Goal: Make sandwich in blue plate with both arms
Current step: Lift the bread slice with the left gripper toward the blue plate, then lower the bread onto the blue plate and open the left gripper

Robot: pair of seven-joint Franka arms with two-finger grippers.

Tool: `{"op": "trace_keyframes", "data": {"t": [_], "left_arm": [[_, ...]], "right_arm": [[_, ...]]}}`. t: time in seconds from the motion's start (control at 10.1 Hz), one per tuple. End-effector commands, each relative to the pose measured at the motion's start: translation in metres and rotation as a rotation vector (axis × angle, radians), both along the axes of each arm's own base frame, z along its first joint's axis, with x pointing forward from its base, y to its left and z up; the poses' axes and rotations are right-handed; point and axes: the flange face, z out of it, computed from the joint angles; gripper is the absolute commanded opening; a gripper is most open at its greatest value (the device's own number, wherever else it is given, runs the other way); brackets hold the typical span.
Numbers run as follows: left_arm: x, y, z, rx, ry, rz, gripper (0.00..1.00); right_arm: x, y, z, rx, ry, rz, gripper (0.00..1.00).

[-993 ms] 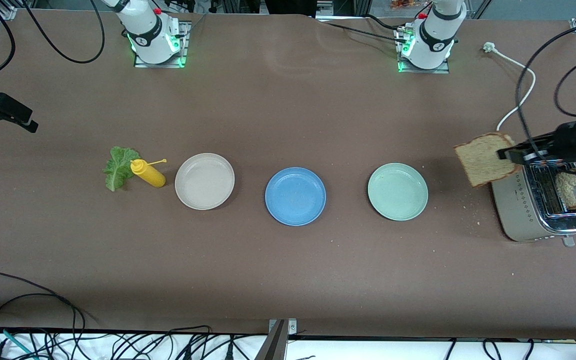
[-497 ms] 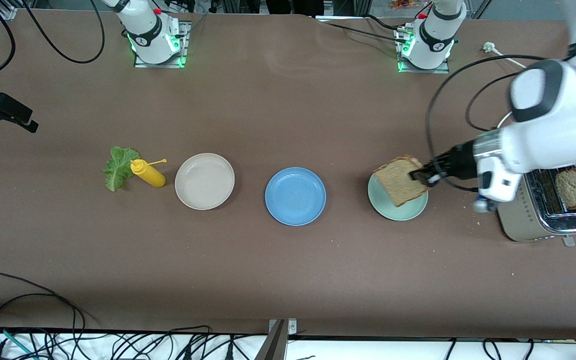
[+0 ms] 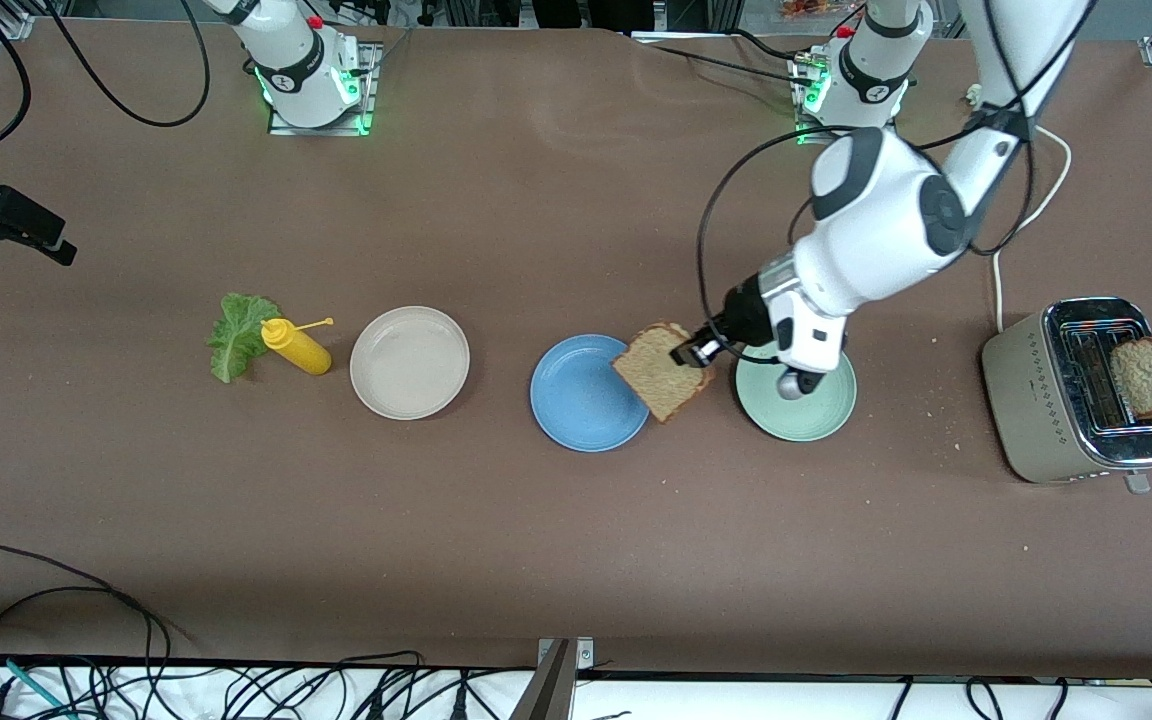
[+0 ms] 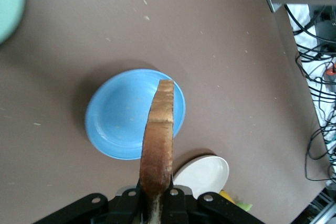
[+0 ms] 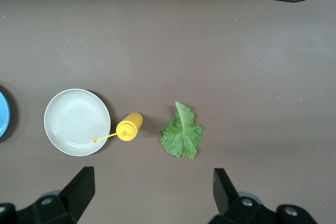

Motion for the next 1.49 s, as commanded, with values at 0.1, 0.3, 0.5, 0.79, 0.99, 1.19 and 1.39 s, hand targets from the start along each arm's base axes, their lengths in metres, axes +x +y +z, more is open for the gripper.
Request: {"op": "trace_keyframes", "data": {"t": [0.1,0.3,0.5,0.79,0.99,1.19,1.39], "left_arm": [[-0.005,-0.053,-0.053,-0.008,-0.008,0.053,0.00],[-0.017,-0.083,-0.083,0.009,-0.022,0.083,0.00],[-0.017,-0.101,-0.106,0.035,-0.018,0.105,0.00],[-0.020,-0.111,-0.123,0.036,-0.023,0.146,0.00],[-0.019,-0.115,-0.129,0.038,-0.015,0.157,0.00],[-0.016,-0.118,-0.132,0.048,-0.020,0.173,0.00],[-0.015,-0.120,-0.135,0.049,-0.020,0.174,0.00]], "right_arm": [[-0.003,0.000,0.006,0.004,0.002,-0.011,1.00],[-0.003,0.000,0.006,0.004,0.002,-0.011,1.00],[-0.003,0.000,0.006,0.005,0.003,-0.011,1.00],[-0.003,0.000,0.006,0.005,0.003,-0.011,1.00],[-0.004,0.002,0.008,0.008,0.002,-0.009,1.00],[-0.004,0.001,0.008,0.008,0.003,-0.011,1.00],[-0.003,0.001,0.006,0.008,0.005,-0.011,1.00]]}}
